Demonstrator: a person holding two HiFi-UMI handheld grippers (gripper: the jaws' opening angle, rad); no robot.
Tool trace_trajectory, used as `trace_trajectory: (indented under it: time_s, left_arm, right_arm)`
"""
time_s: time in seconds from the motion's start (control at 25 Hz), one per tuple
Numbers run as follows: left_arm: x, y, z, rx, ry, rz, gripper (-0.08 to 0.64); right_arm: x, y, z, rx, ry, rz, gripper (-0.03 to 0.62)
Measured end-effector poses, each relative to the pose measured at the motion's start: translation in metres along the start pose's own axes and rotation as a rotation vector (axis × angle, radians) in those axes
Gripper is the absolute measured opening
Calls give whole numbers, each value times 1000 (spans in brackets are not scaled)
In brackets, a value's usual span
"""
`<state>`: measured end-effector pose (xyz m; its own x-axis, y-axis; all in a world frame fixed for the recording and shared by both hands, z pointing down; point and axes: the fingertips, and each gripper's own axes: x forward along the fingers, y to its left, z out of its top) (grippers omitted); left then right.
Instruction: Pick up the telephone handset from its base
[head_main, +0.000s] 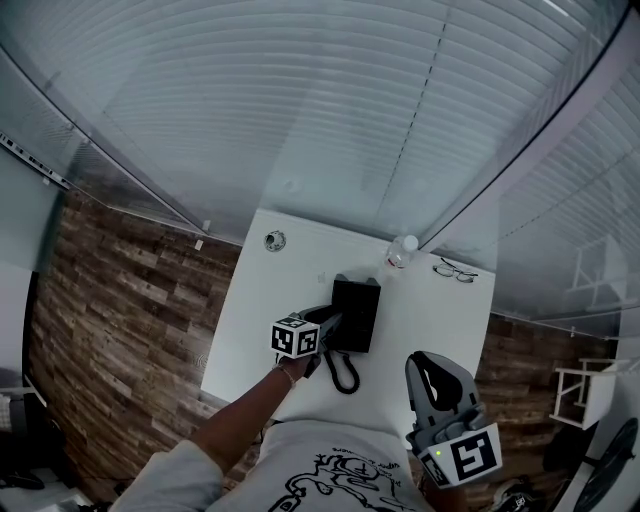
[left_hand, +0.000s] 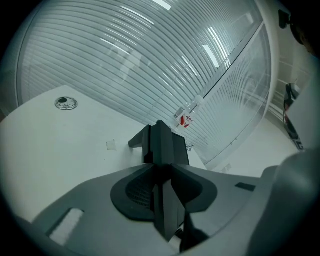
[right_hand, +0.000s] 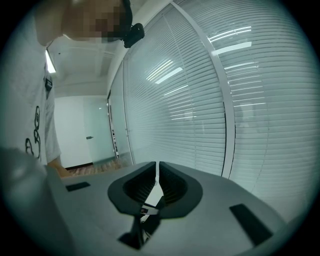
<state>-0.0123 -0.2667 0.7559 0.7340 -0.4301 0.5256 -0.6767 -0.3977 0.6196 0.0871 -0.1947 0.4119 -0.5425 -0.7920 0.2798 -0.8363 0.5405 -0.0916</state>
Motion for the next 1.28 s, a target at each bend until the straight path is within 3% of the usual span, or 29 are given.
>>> trace_trajectory:
  time_s: [0.76,1.28]
  left_arm:
    - [-31,-26,10,14,-68,-17,69]
    - [-71,-74,33,68,-165,-61,66]
  right_arm:
    - [-25,9,11,-16,-46,-15,18]
    - [-46,14,14,-36,-81,-25,18]
